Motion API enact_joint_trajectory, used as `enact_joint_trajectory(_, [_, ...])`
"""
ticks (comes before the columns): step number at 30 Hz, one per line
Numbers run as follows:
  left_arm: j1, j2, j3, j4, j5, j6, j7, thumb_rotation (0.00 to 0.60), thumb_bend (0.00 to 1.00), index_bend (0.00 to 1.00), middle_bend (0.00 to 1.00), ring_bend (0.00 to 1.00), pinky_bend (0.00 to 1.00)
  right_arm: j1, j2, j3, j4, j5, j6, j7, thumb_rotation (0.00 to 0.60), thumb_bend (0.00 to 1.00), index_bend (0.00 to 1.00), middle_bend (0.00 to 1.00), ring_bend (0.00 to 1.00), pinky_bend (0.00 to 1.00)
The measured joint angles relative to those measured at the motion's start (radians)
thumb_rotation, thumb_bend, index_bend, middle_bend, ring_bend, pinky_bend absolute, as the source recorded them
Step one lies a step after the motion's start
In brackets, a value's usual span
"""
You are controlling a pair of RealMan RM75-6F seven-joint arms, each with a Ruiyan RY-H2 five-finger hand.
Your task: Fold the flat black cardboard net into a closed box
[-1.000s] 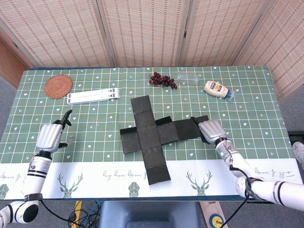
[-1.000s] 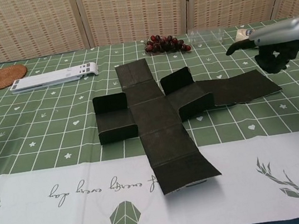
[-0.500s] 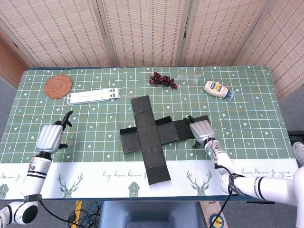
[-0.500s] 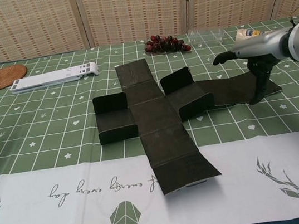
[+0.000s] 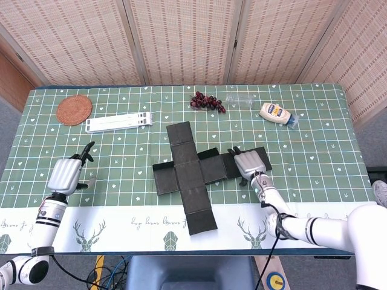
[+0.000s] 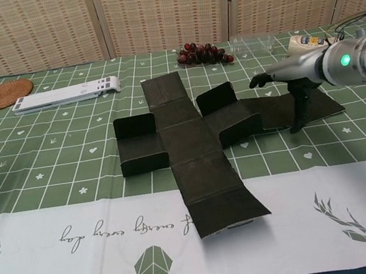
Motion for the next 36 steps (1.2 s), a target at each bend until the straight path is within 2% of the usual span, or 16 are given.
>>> enact_joint_trajectory(13, [0.009,0.007,0.0,0.007,-0.004,-0.002,-0.011,0.6,0.22,0.0,0.38,0.38,0.62,0.107,-0.072,-0.022,0.126,0.124,-0.073,-0.087,0.6,0.0,0.0,0.08,0.71,0.98])
enact_joint_trajectory(22, [0.012,-0.002,-0.001,0.023,0.001,-0.001,-0.028,0.6,0.22,0.0,0.38,0.38,0.62,0.15,-0.089,-0.054,0.139,0.164,-0.074,-0.129,0.6,0.08,0.0,0.11,0.72,0.98])
enact_joint_trajectory(36, [0.015,-0.011,0.001,0.038,0.01,-0.003,-0.045,0.6,0.22,0.0,0.38,0.38,0.62,0.175,-0.102,-0.081,0.133,0.185,-0.045,-0.166,0.6,0.17,0.11,0.15,0.73,0.98])
